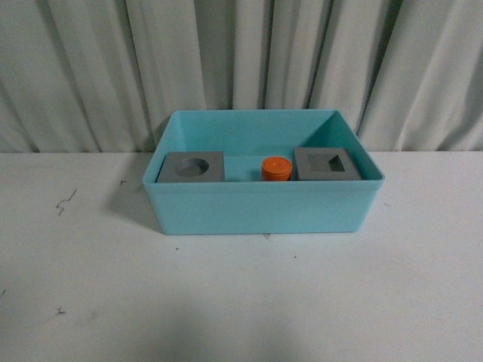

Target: Place gray and orange parts in blue box

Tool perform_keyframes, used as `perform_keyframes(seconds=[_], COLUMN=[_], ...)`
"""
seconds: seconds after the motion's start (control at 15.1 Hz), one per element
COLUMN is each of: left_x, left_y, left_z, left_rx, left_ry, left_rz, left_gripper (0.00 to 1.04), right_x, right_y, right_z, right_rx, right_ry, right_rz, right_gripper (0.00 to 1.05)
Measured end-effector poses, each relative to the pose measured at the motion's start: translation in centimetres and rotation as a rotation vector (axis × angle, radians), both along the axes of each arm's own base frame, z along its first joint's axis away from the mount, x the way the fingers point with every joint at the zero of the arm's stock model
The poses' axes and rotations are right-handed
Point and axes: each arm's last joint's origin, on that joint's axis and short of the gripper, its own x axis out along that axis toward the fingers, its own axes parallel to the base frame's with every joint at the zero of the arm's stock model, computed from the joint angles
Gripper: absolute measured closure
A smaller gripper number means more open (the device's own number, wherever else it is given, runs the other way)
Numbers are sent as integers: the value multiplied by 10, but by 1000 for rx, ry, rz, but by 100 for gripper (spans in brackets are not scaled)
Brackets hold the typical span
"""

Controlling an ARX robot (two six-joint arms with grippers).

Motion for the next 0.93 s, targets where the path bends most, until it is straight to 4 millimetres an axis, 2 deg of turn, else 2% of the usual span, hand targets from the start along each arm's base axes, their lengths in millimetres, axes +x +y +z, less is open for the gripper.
perform_keyframes(seconds=[0.33, 0.53, 0.6, 0.93], left_x=[0, 0, 0, 0], left_y=[0, 0, 0, 0], left_z=[0, 0, 0, 0], left_rx=[0, 0, 0, 0], left_ry=[0, 1, 0, 0], left_rz=[1, 1, 1, 1], left_gripper=[7, 7, 7, 7], right_x=[-1, -1, -1, -1], right_y=[-17, -26, -33, -32], right_z=[-9, -10, -10, -10], right_rx=[-105, -113, -112, -112], right_ry=[-13, -8, -8, -9], right_rz=[10, 35, -11, 15], right_gripper=[103, 103, 103, 103])
